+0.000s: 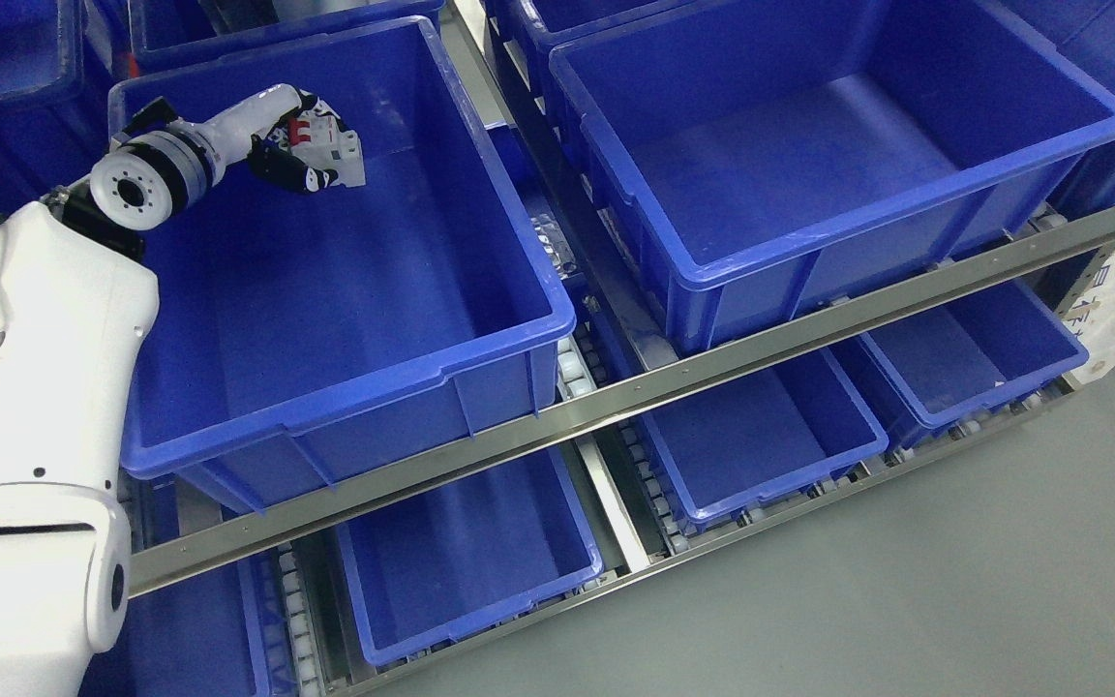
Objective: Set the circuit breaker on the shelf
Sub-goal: 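Lower the breaker into the upper blue bin with the left hand, then open the left hand and withdraw it upward from the bin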
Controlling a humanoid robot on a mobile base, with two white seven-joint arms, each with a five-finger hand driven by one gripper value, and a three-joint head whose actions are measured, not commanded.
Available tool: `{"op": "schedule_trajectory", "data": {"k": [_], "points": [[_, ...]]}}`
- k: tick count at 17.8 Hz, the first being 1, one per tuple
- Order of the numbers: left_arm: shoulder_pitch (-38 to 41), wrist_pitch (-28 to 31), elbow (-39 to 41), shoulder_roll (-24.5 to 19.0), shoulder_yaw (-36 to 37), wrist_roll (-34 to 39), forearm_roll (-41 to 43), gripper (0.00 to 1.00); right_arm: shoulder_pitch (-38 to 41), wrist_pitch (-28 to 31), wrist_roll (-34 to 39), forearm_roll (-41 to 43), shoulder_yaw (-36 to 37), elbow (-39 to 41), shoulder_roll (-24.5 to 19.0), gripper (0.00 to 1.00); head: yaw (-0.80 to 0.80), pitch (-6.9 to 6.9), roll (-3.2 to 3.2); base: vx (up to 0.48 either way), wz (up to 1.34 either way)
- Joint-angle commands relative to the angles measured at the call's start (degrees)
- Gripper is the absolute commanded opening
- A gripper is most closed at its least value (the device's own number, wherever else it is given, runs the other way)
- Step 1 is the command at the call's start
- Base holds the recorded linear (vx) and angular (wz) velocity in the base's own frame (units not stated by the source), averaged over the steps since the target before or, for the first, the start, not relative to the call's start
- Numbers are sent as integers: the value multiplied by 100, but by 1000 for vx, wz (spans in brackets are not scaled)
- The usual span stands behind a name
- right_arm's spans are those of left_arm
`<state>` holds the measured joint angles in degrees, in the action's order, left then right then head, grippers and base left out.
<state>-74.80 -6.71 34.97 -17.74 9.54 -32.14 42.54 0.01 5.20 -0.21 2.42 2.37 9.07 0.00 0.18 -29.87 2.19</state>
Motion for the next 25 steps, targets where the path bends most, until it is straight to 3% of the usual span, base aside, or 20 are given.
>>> {"op": "schedule_trajectory", "data": {"k": [1, 5, 9, 12, 21, 23, 25], "points": [[106, 3, -948, 95, 365, 154, 96, 19, 95, -247, 3, 4, 0, 7, 100, 100, 0, 0, 0, 0, 0], [159, 3, -949, 95, 330, 234, 88, 22, 95, -247, 3, -5, 0, -2, 100, 100, 0, 0, 0, 0, 0], [159, 12, -949, 60, 321, 234, 88, 38, 95, -247, 3, -5, 0, -2, 100, 100, 0, 0, 0, 0, 0], [141, 21, -949, 42, 286, 234, 88, 43, 95, -247, 3, 4, 0, -2, 100, 100, 0, 0, 0, 0, 0], [1, 48, -870, -81, 251, 225, 61, 81, 95, -247, 3, -5, 0, -2, 100, 100, 0, 0, 0, 0, 0], [-148, 65, -590, -151, -64, 243, 9, 88, 95, -247, 3, -5, 0, -2, 100, 100, 0, 0, 0, 0, 0], [-297, 56, -343, -90, -1045, 417, -79, 98, 95, -247, 3, -5, 0, -2, 100, 100, 0, 0, 0, 0, 0]]}}
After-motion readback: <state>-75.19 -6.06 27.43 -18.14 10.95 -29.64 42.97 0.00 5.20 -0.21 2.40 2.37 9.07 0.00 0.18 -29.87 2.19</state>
